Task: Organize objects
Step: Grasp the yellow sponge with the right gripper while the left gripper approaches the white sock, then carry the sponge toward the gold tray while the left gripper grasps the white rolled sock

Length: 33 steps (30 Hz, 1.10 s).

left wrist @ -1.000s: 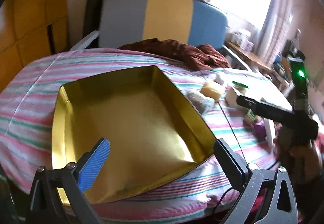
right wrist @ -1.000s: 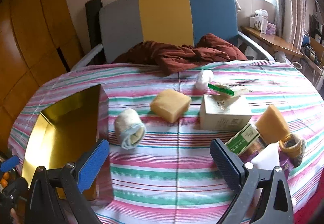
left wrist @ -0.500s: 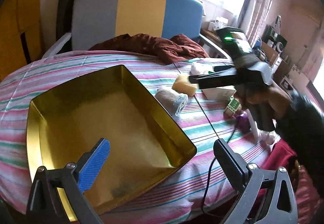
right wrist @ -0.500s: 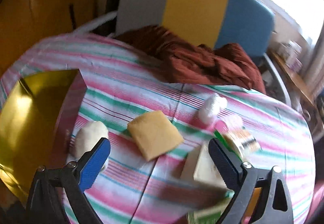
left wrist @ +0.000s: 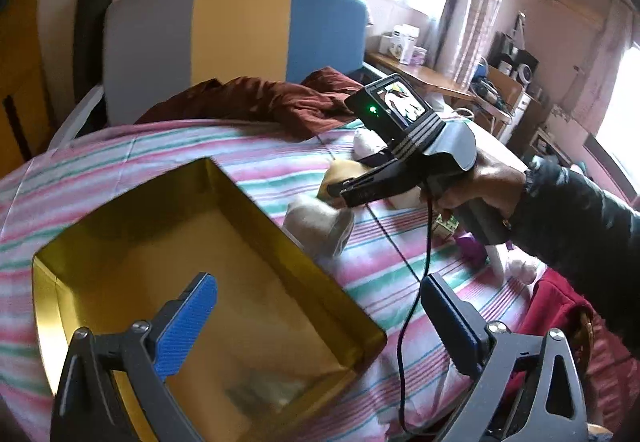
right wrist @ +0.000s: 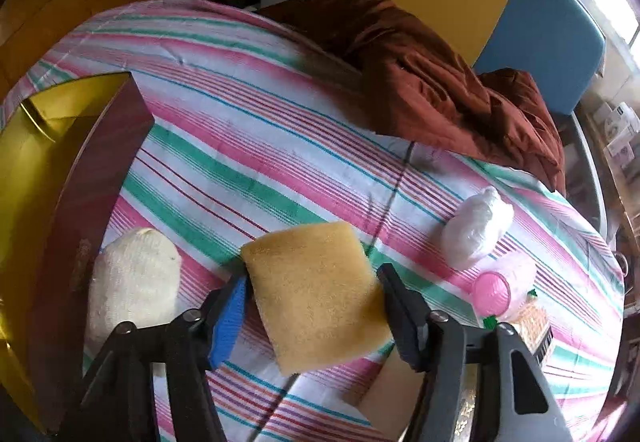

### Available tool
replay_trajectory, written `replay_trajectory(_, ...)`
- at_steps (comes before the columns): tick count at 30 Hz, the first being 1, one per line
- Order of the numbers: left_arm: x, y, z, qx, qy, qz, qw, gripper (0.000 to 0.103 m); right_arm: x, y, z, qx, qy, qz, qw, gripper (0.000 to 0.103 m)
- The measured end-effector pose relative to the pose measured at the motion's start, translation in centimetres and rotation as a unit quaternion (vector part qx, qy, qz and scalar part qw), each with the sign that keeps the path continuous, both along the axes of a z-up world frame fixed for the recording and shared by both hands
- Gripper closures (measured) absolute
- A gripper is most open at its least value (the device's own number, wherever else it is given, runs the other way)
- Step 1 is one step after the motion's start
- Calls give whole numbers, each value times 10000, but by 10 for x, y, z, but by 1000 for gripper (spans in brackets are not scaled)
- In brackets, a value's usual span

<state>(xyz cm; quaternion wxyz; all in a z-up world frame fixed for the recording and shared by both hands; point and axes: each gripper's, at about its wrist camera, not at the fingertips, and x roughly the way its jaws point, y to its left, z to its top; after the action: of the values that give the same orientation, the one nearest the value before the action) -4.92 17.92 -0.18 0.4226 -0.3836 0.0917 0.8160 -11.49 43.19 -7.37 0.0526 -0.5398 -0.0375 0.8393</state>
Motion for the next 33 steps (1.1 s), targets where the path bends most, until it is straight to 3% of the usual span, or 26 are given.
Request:
replay_trajectory(6,-18,34,2,-203,127,-318,9992,4,40,5,45,-257,847,-301,9956,43)
replay_trajectory(12,-30,88,-6,-748,528,-893,9918,7,74,15,82,-726,1694,-620,9809,43)
replay_trajectory(18,-51,127,-34,-1462,473,-1202,9808,14,81,20,80,-876,1876,-669,9760,43)
replay_trajectory(24,-67,146,-70,-2136,294,-1297,9678,14,87,22,79,-1094,1944,-617,9728,43)
replay_trajectory(26,-69,151,-79,-2325,298,-1300,9634,22,88,22,79,-1118,1957,-598,9724,43)
replay_trajectory(27,-69,152,-81,-2348,232,-1338,9625,32,88,21,79,-1136,1965,-588,9721,43)
replay_trajectory(31,-64,155,-82,-2325,348,-1395,9619,36,89,23,79,-1138,2009,-609,9711,42)
replay_trajectory(33,-63,151,-77,-2190,310,-1369,9656,37,90,26,79,-1148,2018,-671,9704,43)
